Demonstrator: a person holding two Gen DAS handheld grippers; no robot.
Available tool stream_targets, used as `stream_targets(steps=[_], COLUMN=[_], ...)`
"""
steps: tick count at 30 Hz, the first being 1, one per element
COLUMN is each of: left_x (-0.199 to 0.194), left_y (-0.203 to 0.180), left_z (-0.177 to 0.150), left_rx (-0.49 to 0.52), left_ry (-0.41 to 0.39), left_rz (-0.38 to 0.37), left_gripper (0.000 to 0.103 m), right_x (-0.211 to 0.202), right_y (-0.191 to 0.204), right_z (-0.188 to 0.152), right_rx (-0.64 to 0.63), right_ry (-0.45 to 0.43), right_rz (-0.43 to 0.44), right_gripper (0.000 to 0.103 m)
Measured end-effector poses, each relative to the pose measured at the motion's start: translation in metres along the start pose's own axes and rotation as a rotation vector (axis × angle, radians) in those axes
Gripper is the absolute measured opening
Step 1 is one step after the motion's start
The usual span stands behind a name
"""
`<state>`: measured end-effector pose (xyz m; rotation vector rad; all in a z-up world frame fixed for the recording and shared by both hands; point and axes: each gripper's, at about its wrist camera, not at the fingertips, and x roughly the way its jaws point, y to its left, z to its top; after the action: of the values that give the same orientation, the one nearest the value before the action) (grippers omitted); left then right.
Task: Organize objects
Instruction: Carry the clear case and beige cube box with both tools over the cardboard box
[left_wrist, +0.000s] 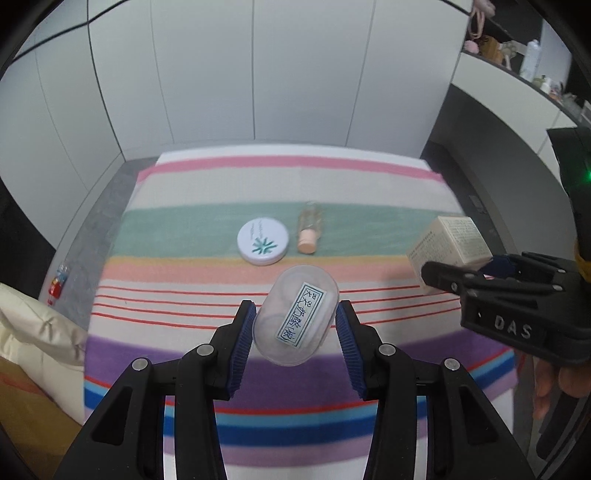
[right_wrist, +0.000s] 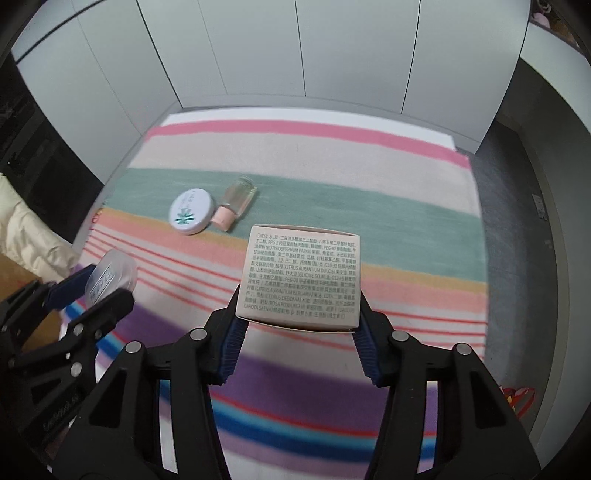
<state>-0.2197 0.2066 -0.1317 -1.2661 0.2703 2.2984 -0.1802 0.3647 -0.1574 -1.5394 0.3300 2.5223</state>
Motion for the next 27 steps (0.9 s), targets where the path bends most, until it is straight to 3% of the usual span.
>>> stream_targets(steps=[8, 15, 24, 27], left_x=[-0.067, -0.119, -0.159, -0.167], left_y=[-0.018, -0.017, -0.006, 0.003], left_z=[0.000, -0.015, -0.031, -0.031], left_rx=[-0.012, -0.047, -0.051, -0.057], left_ry=[-0.067, -0.122, -0.180, -0.198], left_rz=[-0.027, -0.005, 0.006, 0.050], left_gripper=[0.045, 0.045, 0.045, 0.045], right_x=[-0.082, -0.135, -0.156, -0.153], right_y=[-0.004, 0.005, 0.027, 0.035], right_z=[-0.024, -0.043, -0.046, -0.043], right_rx=[-0.038, -0.070, -0.106, -0.119], right_ry=[-0.054, -0.109, -0.139, -0.129], right_rz=[0.041, 0.062, 0.063, 0.057], right_gripper=[0.055, 0.055, 0.055, 0.055])
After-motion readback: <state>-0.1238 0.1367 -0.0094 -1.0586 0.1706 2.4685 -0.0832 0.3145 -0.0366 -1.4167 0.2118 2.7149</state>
